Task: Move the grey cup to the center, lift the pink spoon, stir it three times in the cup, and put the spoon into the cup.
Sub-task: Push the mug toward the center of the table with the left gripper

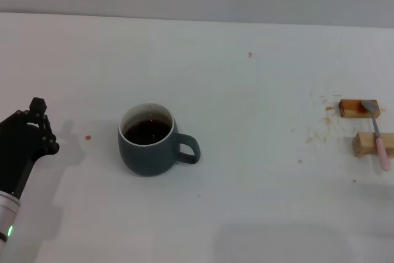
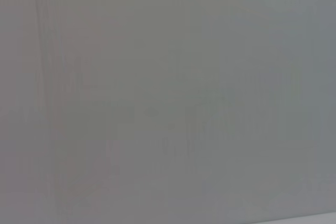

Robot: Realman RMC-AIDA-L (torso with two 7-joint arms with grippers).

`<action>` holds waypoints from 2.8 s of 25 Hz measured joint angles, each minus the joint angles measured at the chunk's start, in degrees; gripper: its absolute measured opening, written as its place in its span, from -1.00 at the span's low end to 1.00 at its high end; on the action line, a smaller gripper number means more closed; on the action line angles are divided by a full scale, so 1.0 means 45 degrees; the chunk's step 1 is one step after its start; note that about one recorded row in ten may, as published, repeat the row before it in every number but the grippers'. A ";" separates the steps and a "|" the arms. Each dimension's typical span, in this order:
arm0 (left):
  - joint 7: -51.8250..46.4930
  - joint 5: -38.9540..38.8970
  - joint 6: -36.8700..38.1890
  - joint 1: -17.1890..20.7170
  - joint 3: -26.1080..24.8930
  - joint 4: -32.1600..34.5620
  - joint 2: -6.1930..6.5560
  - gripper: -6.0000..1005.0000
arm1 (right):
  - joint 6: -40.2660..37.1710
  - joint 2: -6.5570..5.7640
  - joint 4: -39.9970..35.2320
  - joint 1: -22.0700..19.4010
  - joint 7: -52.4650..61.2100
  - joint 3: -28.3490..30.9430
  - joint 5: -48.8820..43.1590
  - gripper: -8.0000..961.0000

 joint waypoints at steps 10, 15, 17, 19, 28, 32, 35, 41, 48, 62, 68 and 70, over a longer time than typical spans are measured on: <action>0.0000 -0.0013 -0.0001 0.0022 0.0000 0.0011 0.0000 -0.99 | 0.0000 -0.0009 -0.0003 0.0041 -0.0054 -0.0192 0.0040 0.70; 0.0000 0.0002 -0.0142 0.0014 0.0000 0.0008 0.0000 -0.99 | 0.0001 -0.0016 -0.0004 0.0042 -0.0053 -0.0198 0.0057 0.70; 0.0000 0.0014 -0.0238 0.0002 0.0041 -0.0005 0.0002 -0.99 | 0.0000 -0.0018 -0.0003 0.0042 -0.0054 -0.0198 0.0062 0.70; -0.0010 0.0028 -0.0396 -0.0024 0.0218 -0.0047 0.0005 -0.99 | 0.0000 -0.0019 -0.0009 0.0042 -0.0053 -0.0198 0.0066 0.70; -0.0184 0.0041 -0.0933 -0.0189 0.2096 -0.0511 -0.0022 -0.99 | -0.0001 -0.0019 -0.0023 0.0012 -0.0036 -0.0198 0.0067 0.70; -0.0189 0.0041 -0.1094 -0.0250 0.2501 -0.0745 -0.0033 -0.99 | -0.0001 -0.0018 -0.0022 0.0006 -0.0038 -0.0198 0.0067 0.70; -0.0203 0.0041 -0.1400 -0.0425 0.2616 -0.0802 -0.0037 -0.99 | -0.0001 -0.0019 -0.0022 0.0014 -0.0039 -0.0198 0.0068 0.70; -0.0230 0.0039 -0.1940 -0.0802 0.2896 -0.1029 -0.0059 -0.99 | -0.0001 -0.0018 -0.0021 -0.0003 -0.0039 -0.0197 0.0067 0.70; -0.0239 0.0040 -0.2260 -0.1157 0.3197 -0.1385 -0.0057 -0.99 | -0.0001 -0.0018 -0.0021 -0.0030 -0.0040 -0.0197 0.0064 0.70; -0.0256 -0.0020 -0.2341 -0.0936 0.3546 -0.1629 0.0035 -0.99 | -0.0001 -0.0018 -0.0023 -0.0079 -0.0005 -0.0197 0.0064 0.70; -0.0263 0.0029 -0.2067 -0.0554 0.3680 -0.1636 -0.0010 -0.99 | 0.0001 -0.0018 -0.0022 -0.0097 -0.0009 -0.0197 0.0064 0.70; -0.0351 0.0035 -0.2061 -0.0548 0.3780 -0.1776 -0.0018 -0.99 | 0.0005 -0.0018 -0.0022 -0.0096 -0.0008 -0.0197 0.0065 0.70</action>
